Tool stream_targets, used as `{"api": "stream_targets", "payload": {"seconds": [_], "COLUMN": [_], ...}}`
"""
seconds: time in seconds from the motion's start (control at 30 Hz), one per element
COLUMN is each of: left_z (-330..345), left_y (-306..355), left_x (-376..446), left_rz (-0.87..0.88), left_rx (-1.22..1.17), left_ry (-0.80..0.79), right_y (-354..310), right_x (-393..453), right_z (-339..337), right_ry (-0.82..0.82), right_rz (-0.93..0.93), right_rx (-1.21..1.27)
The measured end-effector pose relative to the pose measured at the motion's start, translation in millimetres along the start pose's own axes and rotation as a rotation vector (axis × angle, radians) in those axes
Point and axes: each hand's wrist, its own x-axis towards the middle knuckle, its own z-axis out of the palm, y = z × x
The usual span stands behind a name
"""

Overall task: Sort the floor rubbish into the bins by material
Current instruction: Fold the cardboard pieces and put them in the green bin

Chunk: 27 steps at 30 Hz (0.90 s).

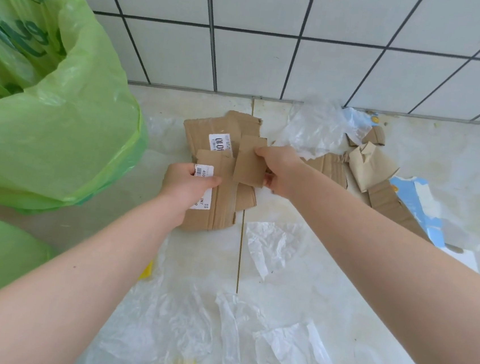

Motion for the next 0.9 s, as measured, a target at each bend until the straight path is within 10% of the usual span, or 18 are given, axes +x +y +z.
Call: {"api": "stream_targets", "payload": {"seconds": [0.6,0.9], "left_z": [-21,-26], "left_y": [-14,-7], "left_x": [-6,-41], "left_rz": [-0.138,-0.030], "left_rx": [-0.194,-0.174], "left_ry": [-0.126,-0.150], "right_y": [4,32], "right_x": [-7,-42], "right_z": [4,-42], "right_ry": [0.007,-0.024], "right_rz": [-0.147,-0.310], "right_rx": [-0.401,-0.179]}}
